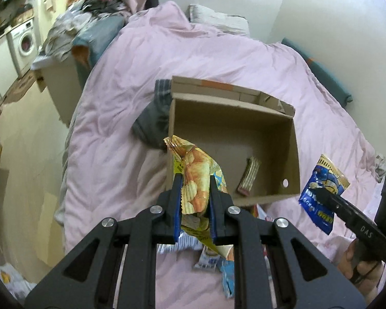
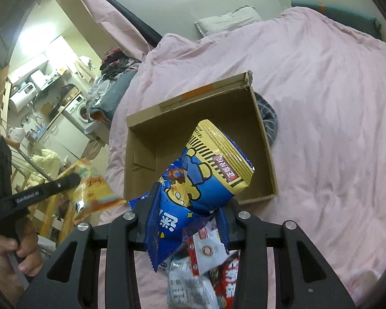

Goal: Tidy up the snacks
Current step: 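Lower both chip bags into the cardboard box and open both grippers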

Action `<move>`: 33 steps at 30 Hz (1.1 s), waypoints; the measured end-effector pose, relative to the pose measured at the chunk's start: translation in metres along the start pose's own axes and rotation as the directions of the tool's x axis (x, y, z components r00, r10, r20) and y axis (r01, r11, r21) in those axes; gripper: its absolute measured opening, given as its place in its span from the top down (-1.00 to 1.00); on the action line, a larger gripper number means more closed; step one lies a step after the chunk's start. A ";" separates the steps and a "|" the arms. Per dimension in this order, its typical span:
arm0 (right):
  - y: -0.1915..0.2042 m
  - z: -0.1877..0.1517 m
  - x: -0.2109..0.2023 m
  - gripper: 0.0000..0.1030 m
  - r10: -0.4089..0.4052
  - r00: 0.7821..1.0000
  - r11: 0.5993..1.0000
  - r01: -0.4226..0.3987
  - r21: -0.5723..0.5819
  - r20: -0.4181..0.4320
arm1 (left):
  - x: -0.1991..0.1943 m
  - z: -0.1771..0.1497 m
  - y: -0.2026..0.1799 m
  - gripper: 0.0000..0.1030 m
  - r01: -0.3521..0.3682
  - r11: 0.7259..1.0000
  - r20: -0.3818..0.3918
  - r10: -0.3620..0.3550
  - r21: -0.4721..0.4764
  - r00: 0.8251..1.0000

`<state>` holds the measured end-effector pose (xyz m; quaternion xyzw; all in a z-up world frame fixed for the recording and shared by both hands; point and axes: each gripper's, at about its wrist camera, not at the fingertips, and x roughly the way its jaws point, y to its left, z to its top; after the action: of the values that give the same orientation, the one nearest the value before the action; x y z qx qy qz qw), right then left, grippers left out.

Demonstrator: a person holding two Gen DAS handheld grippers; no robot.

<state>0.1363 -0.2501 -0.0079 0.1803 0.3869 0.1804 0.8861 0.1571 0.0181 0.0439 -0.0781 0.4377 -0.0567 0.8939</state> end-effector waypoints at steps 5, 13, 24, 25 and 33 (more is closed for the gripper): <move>-0.002 0.012 0.015 0.23 -0.016 1.000 1.000 0.016 -0.008 -0.006 | 0.015 0.018 -0.010 0.74 -0.007 0.999 0.021 0.006 0.035 1.000; -0.006 0.038 0.048 0.23 -0.031 0.999 0.999 0.030 -0.024 -0.012 | 0.051 0.026 -0.026 0.73 -0.051 0.995 0.068 0.045 0.088 0.997; -0.012 0.053 0.101 0.23 -0.061 0.996 0.998 0.060 -0.024 -0.060 | 0.100 0.018 -0.035 0.73 -0.053 0.981 0.065 0.041 0.184 0.997; -0.014 0.052 0.103 0.23 -0.063 0.996 0.998 0.063 -0.010 -0.070 | 0.102 0.017 -0.036 0.73 -0.059 0.980 0.072 0.045 0.193 0.996; -0.013 0.045 0.112 0.22 -0.076 0.991 0.997 0.073 -0.028 -0.114 | 0.113 0.020 -0.026 0.73 -0.050 0.988 0.069 0.040 0.145 0.997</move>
<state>0.2436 -0.2181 -0.0553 0.1443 0.4415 0.1618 0.8707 0.2408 -0.0249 -0.0267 -0.0040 0.4044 -0.0659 0.9122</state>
